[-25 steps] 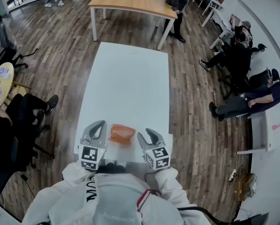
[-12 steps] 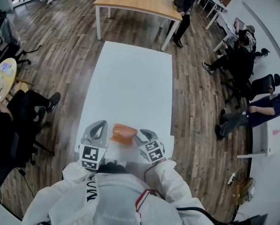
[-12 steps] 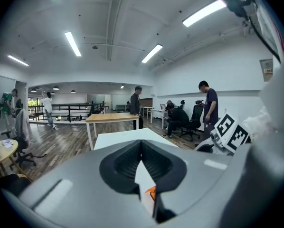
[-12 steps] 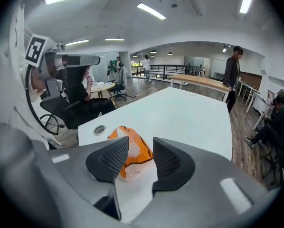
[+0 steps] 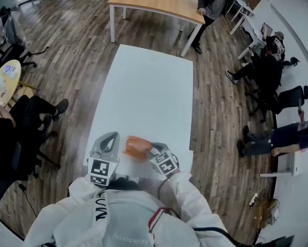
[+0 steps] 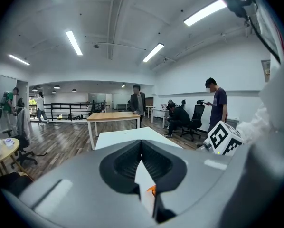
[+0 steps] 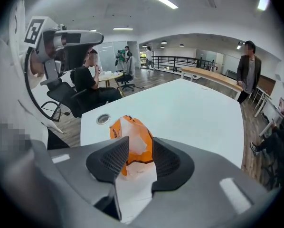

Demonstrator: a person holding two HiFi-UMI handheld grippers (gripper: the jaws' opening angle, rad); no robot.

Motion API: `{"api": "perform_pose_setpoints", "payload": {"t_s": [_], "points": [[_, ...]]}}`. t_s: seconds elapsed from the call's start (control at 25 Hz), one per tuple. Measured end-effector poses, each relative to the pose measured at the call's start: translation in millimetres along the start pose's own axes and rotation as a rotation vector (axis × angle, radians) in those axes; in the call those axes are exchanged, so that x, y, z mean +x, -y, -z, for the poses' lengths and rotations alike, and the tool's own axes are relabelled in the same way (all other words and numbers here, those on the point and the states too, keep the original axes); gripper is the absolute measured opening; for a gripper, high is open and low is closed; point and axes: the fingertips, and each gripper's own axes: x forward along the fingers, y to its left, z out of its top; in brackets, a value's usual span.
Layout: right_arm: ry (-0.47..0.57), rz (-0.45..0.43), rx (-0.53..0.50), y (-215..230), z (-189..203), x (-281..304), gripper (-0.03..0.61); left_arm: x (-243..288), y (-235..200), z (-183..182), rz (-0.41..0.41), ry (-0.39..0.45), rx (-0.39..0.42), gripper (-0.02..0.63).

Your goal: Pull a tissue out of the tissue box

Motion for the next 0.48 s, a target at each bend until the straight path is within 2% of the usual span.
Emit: {"api": "perform_pose_setpoints", "payload": {"t_s": [0.48], "points": [[-0.050,-0.051,-0.029,-10.7,4.2,16.1,0.142,-4.9,-7.0,-0.5,-0.025,-0.005,-0.006,0.000]]}}
